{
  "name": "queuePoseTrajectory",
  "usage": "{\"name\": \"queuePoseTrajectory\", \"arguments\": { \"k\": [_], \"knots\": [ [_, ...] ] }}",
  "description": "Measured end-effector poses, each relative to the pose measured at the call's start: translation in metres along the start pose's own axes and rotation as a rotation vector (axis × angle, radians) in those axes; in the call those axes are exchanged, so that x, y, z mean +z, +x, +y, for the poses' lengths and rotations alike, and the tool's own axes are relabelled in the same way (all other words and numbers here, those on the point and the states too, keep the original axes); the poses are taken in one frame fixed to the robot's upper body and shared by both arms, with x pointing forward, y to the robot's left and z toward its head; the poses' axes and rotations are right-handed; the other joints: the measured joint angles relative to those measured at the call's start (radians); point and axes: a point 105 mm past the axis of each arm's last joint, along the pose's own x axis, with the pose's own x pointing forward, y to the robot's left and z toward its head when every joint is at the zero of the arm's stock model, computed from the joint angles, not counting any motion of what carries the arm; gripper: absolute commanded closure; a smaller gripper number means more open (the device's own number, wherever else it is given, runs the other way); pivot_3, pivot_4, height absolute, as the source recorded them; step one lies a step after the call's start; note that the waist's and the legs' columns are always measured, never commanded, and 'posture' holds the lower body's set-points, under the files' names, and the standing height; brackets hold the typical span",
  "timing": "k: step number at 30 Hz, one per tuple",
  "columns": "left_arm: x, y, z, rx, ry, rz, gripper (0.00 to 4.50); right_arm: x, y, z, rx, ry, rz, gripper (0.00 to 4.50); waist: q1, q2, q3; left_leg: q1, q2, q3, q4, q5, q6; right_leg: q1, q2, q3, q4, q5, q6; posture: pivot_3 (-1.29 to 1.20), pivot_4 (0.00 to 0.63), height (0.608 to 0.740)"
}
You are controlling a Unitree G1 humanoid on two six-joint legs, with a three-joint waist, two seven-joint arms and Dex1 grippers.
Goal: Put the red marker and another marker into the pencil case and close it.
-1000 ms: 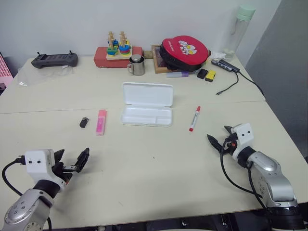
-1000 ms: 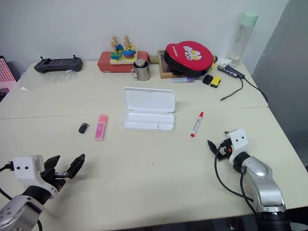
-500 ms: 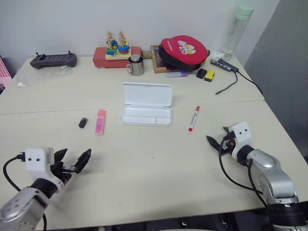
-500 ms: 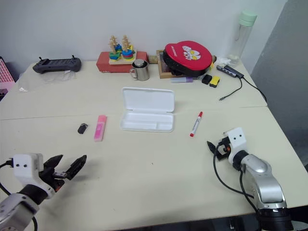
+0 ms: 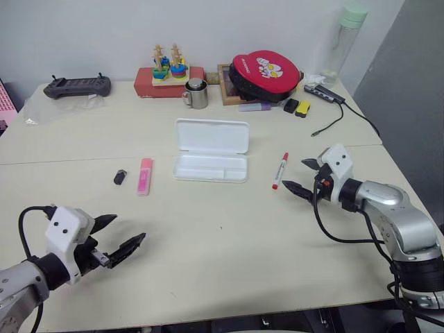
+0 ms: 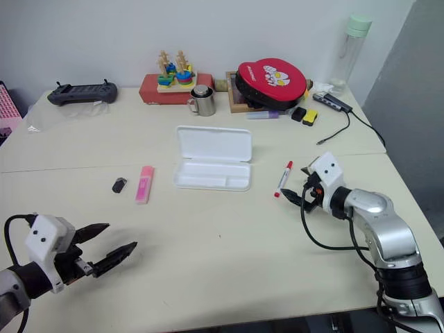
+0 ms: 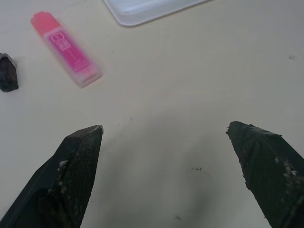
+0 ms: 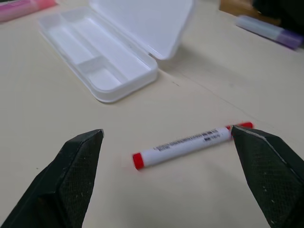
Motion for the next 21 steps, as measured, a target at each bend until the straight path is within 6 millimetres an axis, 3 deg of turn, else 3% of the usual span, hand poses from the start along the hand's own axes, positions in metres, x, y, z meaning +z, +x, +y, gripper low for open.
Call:
{"name": "queuePoseTrajectory", "arguments": {
  "k": [6, 17, 21],
  "knots": [
    [0.010, 0.005, 0.008, -0.045, 0.090, -0.005, 0.00, 0.032, 0.037, 0.034, 0.231, -0.116, -0.007, 0.02, -0.003, 0.000, 0.000, 0.000, 0.002, 0.000, 0.000, 0.000, 0.000, -0.001, 0.001, -0.001, 0.001, 0.002, -0.003, 0.00, 0.150, 0.740],
    [0.010, 0.005, 0.019, -0.041, 0.119, 0.009, 0.00, 0.035, 0.072, 0.060, 0.391, -0.126, 0.050, 0.02, -0.006, 0.000, 0.000, -0.001, 0.007, 0.000, -0.001, 0.000, 0.000, -0.003, 0.005, -0.002, 0.000, 0.003, -0.006, 0.00, 0.150, 0.740],
    [0.011, 0.006, 0.022, -0.028, 0.129, 0.009, 0.00, 0.024, 0.081, 0.065, 0.434, -0.145, 0.113, 0.02, -0.008, 0.001, 0.001, -0.001, 0.008, 0.001, -0.001, 0.000, 0.000, -0.003, 0.007, -0.002, 0.000, 0.004, -0.007, 0.00, 0.150, 0.740]
  ]
}}
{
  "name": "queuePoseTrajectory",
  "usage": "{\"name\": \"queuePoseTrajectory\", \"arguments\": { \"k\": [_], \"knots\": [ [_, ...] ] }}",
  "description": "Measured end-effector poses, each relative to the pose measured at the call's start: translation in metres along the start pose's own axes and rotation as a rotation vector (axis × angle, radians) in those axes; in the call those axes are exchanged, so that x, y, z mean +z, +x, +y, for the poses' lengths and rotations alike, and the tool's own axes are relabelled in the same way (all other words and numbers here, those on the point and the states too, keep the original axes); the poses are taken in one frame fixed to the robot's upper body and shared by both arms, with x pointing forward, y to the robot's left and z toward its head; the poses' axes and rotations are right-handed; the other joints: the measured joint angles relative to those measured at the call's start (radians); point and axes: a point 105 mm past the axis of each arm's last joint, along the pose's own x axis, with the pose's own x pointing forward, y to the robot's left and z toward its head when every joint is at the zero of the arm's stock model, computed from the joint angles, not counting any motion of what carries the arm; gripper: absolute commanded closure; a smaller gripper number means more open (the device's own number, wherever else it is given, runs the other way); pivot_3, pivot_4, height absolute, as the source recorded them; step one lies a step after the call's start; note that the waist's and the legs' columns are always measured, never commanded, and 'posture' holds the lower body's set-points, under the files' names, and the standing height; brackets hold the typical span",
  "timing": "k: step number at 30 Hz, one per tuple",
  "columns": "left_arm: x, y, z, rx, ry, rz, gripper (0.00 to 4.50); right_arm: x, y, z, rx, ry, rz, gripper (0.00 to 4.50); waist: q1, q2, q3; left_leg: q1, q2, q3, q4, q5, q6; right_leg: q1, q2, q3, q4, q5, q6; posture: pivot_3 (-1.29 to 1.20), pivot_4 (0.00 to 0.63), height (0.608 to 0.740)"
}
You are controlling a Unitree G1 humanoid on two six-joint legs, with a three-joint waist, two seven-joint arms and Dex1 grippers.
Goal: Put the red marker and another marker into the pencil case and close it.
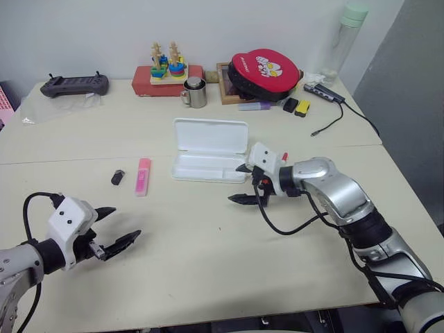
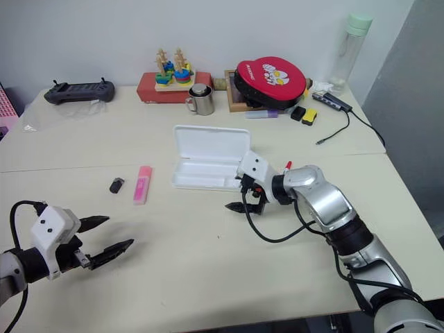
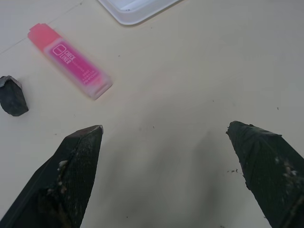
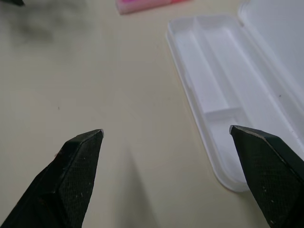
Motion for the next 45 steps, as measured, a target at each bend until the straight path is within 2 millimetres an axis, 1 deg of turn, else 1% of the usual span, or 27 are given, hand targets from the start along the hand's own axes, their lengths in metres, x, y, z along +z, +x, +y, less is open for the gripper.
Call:
{"name": "queuePoseTrajectory", "arguments": {
  "k": [4, 8, 13, 17, 21, 24, 27, 36, 38, 39, 40, 43, 45],
  "knots": [
    [-0.001, 0.000, 0.000, 0.002, 0.003, 0.005, 0.00, 0.004, 0.007, 0.001, 0.038, -0.024, 0.019, 0.02, -0.006, 0.000, 0.000, 0.000, 0.001, 0.000, 0.000, 0.000, 0.000, -0.001, 0.001, 0.000, 0.000, 0.000, 0.000, 0.00, 0.150, 0.740],
    [-0.002, 0.000, -0.001, 0.005, -0.005, 0.000, 0.00, 0.011, 0.019, -0.001, 0.058, -0.061, 0.021, 0.02, -0.013, 0.000, 0.000, 0.000, 0.001, 0.000, 0.000, 0.000, 0.000, -0.001, 0.001, 0.000, 0.001, 0.000, 0.000, 0.00, 0.150, 0.740],
    [-0.002, 0.000, -0.001, 0.007, -0.005, 0.000, 0.00, 0.010, 0.027, -0.007, 0.052, -0.058, 0.028, 0.02, -0.013, 0.000, 0.000, 0.000, 0.001, 0.000, 0.000, 0.000, 0.000, -0.001, 0.001, 0.000, 0.001, 0.000, 0.000, 0.00, 0.150, 0.740],
    [-0.002, 0.001, -0.001, 0.013, -0.011, -0.003, 0.00, 0.003, 0.032, -0.012, 0.045, -0.035, 0.058, 0.02, -0.014, 0.000, 0.000, 0.000, 0.001, 0.000, 0.000, 0.000, 0.000, -0.001, 0.001, 0.000, 0.001, 0.000, -0.001, 0.00, 0.150, 0.740],
    [-0.002, 0.001, 0.000, 0.022, -0.013, -0.003, 0.00, -0.012, 0.035, -0.014, 0.057, 0.020, 0.104, 0.02, -0.013, 0.000, 0.000, 0.000, 0.001, 0.000, 0.000, 0.000, 0.000, -0.001, 0.001, 0.000, 0.002, 0.000, -0.001, 0.00, 0.150, 0.740],
    [-0.002, 0.001, 0.000, 0.026, -0.013, -0.002, 0.00, -0.013, 0.035, -0.015, 0.058, 0.015, 0.115, 0.02, -0.013, 0.000, 0.000, 0.000, 0.001, 0.000, 0.000, 0.000, 0.000, -0.001, 0.001, 0.000, 0.002, 0.000, -0.001, 0.00, 0.150, 0.740],
    [-0.002, 0.001, 0.000, 0.026, -0.012, -0.002, 0.00, -0.014, 0.035, -0.016, 0.060, 0.009, 0.131, 0.54, -0.013, 0.000, 0.000, 0.000, 0.001, 0.000, 0.000, 0.000, 0.000, -0.001, 0.001, 0.000, 0.003, 0.000, -0.001, 0.00, 0.150, 0.740],
    [0.001, 0.003, -0.002, 0.033, -0.009, -0.004, 0.00, -0.017, 0.037, -0.018, 0.047, -0.018, 0.172, 2.89, -0.013, 0.000, 0.000, 0.000, 0.001, 0.000, 0.000, 0.000, 0.000, -0.001, 0.001, 0.000, 0.003, 0.000, -0.001, 0.00, 0.150, 0.740],
    [0.000, 0.003, -0.002, 0.034, -0.012, -0.005, 0.00, -0.017, 0.036, -0.019, 0.044, -0.023, 0.177, 3.36, -0.014, 0.000, 0.000, 0.000, 0.001, 0.000, 0.000, 0.000, 0.000, -0.001, 0.001, 0.000, 0.003, 0.000, -0.001, 0.00, 0.150, 0.740],
    [0.000, 0.003, -0.002, 0.035, -0.015, -0.005, 0.00, -0.017, 0.036, -0.020, 0.041, -0.027, 0.180, 3.51, -0.014, 0.000, 0.000, 0.000, 0.001, 0.000, 0.000, 0.000, 0.000, -0.001, 0.001, 0.000, 0.003, 0.000, -0.001, 0.00, 0.150, 0.740],
    [0.000, 0.003, -0.002, 0.036, -0.017, -0.005, 0.00, -0.017, 0.036, -0.020, 0.041, -0.031, 0.183, 3.87, -0.014, 0.000, 0.000, 0.000, 0.001, 0.000, 0.000, 0.000, 0.000, -0.001, 0.001, 0.000, 0.003, 0.000, -0.001, 0.00, 0.150, 0.740],
    [0.000, 0.003, -0.003, 0.037, -0.017, -0.005, 0.00, -0.017, 0.036, -0.020, 0.042, -0.032, 0.184, 4.45, -0.014, 0.000, 0.000, 0.001, 0.001, 0.000, 0.000, 0.000, 0.000, -0.001, 0.001, 0.000, 0.003, 0.000, -0.001, 0.00, 0.150, 0.740],
    [0.000, 0.004, -0.004, 0.033, -0.017, -0.006, 0.00, -0.016, 0.036, -0.019, 0.050, -0.032, 0.183, 4.45, -0.014, 0.000, 0.000, 0.001, 0.001, 0.000, 0.000, 0.000, 0.000, -0.001, 0.001, 0.000, 0.003, 0.000, -0.001, 0.00, 0.150, 0.740]
  ]
}}
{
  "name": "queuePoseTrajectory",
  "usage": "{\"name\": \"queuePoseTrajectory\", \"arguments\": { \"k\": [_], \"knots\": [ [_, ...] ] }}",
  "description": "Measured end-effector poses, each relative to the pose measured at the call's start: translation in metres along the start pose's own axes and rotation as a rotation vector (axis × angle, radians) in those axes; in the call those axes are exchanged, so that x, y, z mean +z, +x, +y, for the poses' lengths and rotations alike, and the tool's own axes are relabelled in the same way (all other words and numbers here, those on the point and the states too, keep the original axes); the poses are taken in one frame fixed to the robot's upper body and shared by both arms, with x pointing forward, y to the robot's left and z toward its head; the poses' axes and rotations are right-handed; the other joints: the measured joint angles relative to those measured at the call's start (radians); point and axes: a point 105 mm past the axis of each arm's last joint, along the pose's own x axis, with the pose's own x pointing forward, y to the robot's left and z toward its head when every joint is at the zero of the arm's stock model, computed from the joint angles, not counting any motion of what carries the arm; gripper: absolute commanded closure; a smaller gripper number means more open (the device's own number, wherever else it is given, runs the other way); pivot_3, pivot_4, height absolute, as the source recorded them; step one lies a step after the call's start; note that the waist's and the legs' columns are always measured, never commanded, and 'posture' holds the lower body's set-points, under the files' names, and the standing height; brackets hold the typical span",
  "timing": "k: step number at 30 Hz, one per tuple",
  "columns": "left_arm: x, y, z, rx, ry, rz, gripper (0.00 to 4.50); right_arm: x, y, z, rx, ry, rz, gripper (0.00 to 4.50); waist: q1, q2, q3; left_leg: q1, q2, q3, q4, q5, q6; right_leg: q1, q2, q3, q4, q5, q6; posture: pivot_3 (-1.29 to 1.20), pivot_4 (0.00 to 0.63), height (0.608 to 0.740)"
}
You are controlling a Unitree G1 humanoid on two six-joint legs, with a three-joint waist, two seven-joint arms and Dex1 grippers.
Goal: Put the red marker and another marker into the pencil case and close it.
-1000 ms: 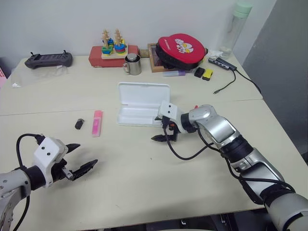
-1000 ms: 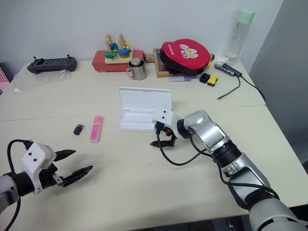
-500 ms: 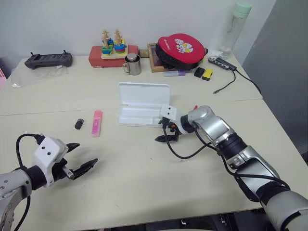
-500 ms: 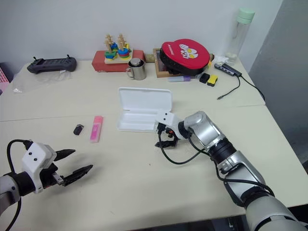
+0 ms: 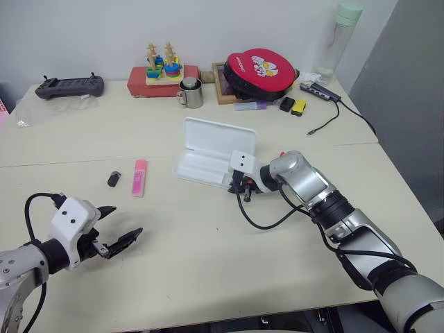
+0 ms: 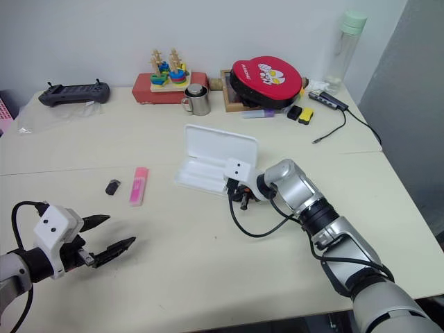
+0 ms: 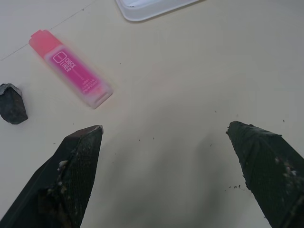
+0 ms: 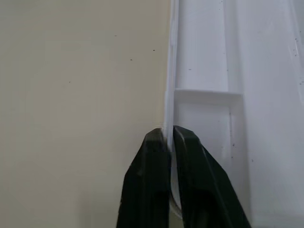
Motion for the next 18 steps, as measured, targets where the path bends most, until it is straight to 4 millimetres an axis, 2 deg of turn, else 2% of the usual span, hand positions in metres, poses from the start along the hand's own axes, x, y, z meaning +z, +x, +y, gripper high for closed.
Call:
{"name": "queuePoseTrajectory", "arguments": {
  "k": [11, 15, 18],
  "knots": [
    [0.000, 0.004, -0.003, -0.014, -0.005, 0.001, 0.00, 0.000, -0.009, 0.011, 0.042, -0.056, -0.007, 4.45, 0.001, 0.000, 0.000, 0.000, 0.000, 0.000, 0.000, 0.000, 0.000, 0.000, 0.000, 0.000, 0.000, 0.000, 0.000, 0.00, 0.150, 0.740],
    [0.000, 0.004, -0.003, -0.011, -0.005, 0.004, 0.00, -0.015, -0.030, 0.029, 0.085, -0.227, 0.057, 4.45, 0.009, 0.001, 0.001, -0.002, 0.000, 0.000, 0.000, 0.000, 0.000, 0.000, -0.001, 0.000, -0.002, 0.000, 0.000, 0.00, 0.150, 0.740],
    [-0.001, 0.005, -0.003, -0.012, -0.004, 0.007, 0.00, -0.003, -0.042, 0.049, 0.141, -0.277, 0.019, 4.45, 0.001, 0.001, 0.001, -0.001, 0.001, 0.000, 0.000, 0.000, 0.000, 0.000, 0.000, -0.001, -0.002, 0.000, 0.000, 0.00, 0.150, 0.740]
  ]
}}
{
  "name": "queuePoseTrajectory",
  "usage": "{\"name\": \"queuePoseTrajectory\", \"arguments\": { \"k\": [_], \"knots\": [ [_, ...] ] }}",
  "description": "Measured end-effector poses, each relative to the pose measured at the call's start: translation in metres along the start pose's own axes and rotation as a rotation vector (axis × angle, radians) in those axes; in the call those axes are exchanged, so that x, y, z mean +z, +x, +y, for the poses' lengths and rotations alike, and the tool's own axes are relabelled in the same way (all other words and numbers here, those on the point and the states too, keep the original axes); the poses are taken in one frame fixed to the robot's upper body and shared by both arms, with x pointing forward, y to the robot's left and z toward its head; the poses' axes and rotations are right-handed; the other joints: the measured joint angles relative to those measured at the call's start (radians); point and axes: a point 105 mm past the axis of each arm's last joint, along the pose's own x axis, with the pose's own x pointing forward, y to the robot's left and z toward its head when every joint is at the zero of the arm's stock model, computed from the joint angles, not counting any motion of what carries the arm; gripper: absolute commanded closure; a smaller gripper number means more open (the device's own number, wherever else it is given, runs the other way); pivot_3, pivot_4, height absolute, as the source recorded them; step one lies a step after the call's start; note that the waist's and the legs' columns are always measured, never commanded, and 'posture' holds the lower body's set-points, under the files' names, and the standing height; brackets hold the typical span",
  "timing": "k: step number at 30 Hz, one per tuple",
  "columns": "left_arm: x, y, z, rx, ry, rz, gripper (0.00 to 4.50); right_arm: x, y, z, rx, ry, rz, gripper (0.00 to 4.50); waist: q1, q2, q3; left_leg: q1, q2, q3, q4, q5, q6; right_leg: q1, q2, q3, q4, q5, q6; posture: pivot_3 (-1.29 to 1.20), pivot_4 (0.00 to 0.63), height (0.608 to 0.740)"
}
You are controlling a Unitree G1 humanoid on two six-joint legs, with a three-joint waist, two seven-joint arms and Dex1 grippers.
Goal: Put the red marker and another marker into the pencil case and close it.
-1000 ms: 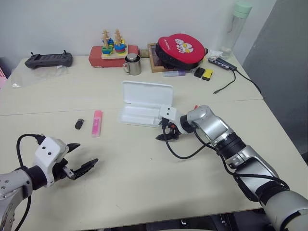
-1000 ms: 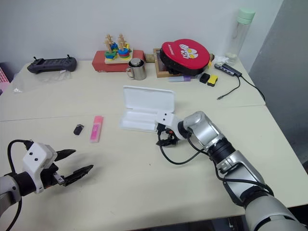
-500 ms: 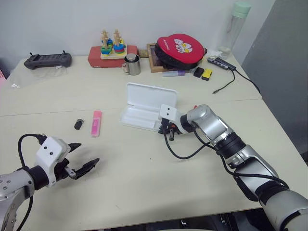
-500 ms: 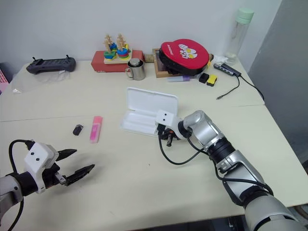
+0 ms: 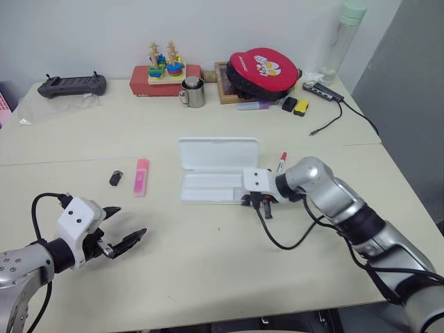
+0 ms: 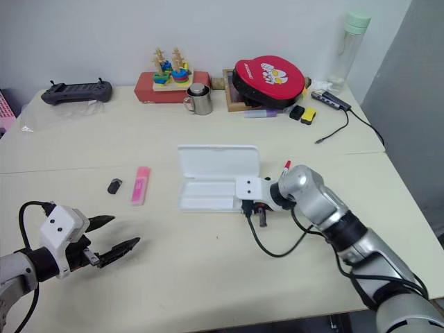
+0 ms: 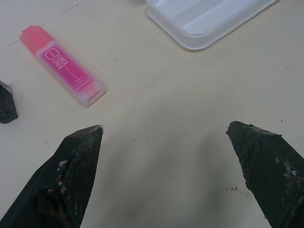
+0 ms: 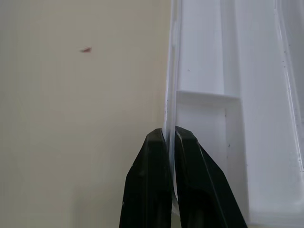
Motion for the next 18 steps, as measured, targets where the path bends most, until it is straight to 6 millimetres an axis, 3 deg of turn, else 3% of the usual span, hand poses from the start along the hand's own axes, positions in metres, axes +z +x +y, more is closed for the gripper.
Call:
{"name": "queuePoseTrajectory", "arguments": {
  "k": [4, 18],
  "knots": [
    [0.000, 0.002, -0.001, -0.007, 0.005, 0.002, 0.00, 0.012, -0.004, 0.020, 0.049, -0.055, -0.045, 4.45, -0.002, 0.000, 0.000, 0.001, 0.000, 0.000, 0.000, 0.000, 0.000, 0.000, 0.001, 0.000, 0.001, 0.000, 0.000, 0.00, 0.150, 0.740],
    [-0.005, 0.005, 0.005, -0.089, 0.037, 0.076, 0.00, 0.012, 0.002, 0.044, 0.070, -0.002, -0.058, 4.45, 0.000, 0.000, 0.000, 0.000, 0.000, 0.000, 0.001, 0.000, 0.000, 0.000, 0.001, 0.000, 0.000, 0.000, -0.001, 0.00, 0.150, 0.740]
  ]
}}
